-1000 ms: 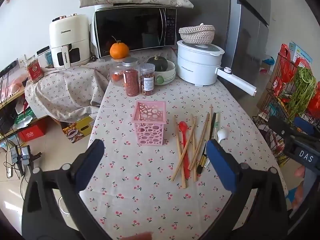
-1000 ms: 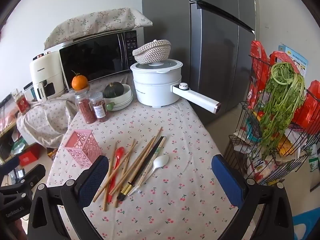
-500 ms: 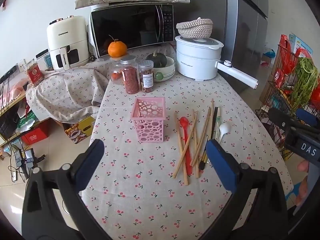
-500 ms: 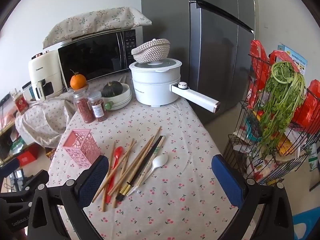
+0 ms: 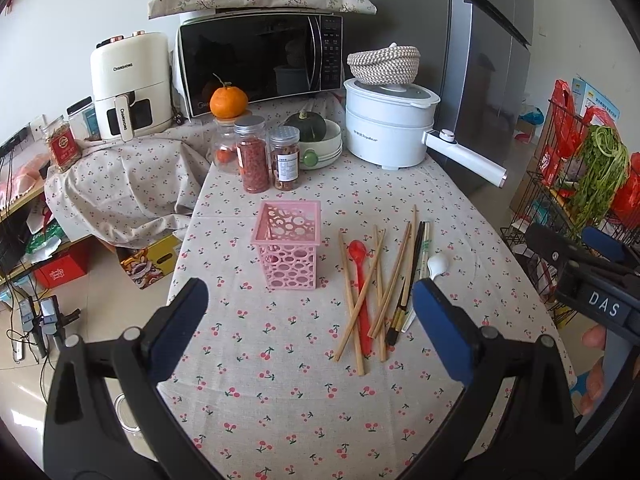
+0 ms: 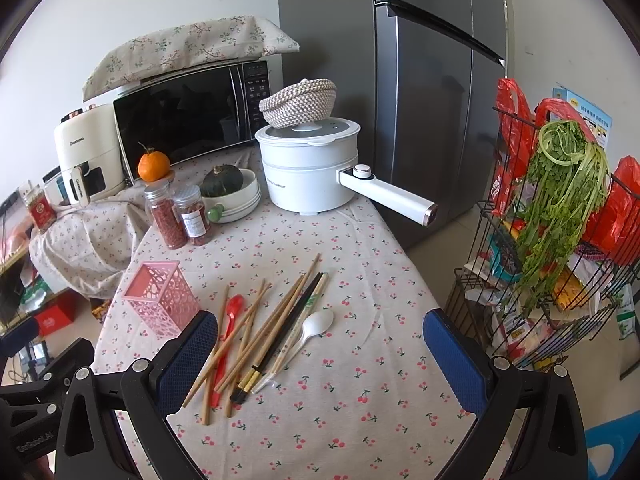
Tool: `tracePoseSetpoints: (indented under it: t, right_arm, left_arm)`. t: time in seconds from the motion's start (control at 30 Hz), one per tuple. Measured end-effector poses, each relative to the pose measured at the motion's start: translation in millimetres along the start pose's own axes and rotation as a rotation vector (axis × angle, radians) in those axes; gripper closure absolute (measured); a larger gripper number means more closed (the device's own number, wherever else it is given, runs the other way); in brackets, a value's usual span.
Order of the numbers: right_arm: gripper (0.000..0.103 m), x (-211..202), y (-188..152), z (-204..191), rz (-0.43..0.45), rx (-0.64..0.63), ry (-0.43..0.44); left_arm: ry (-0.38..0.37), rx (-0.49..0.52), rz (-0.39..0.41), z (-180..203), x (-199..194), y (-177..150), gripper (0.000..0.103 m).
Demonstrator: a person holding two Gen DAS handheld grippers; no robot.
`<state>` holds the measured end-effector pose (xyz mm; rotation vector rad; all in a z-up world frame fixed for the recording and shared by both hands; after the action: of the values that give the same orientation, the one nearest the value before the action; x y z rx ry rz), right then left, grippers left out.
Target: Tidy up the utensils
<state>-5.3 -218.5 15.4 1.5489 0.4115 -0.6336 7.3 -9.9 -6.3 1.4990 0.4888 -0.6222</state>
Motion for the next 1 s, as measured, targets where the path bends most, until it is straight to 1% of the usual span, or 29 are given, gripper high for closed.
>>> tracePoseSetpoints:
  t: [1.0]
  right_arm:
    - [0.0,3.3,-1.6,-3.6,-0.014,-0.002,0.001]
  left_arm:
    - [-0.009,-0.001,-0.016,-0.5,1.0,-4.4,0.001]
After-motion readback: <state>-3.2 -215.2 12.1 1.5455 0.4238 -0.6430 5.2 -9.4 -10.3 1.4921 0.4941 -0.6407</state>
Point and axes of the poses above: each gripper's, at about its wrist camera, not at the fingertips, and x roughly the way its jaws point, z to its right, y to its top, the point moved 1 cm from there along x, roughly the way its jaws point, and after that the axes turned 2 degrees about -y, right-handed, at the moved point
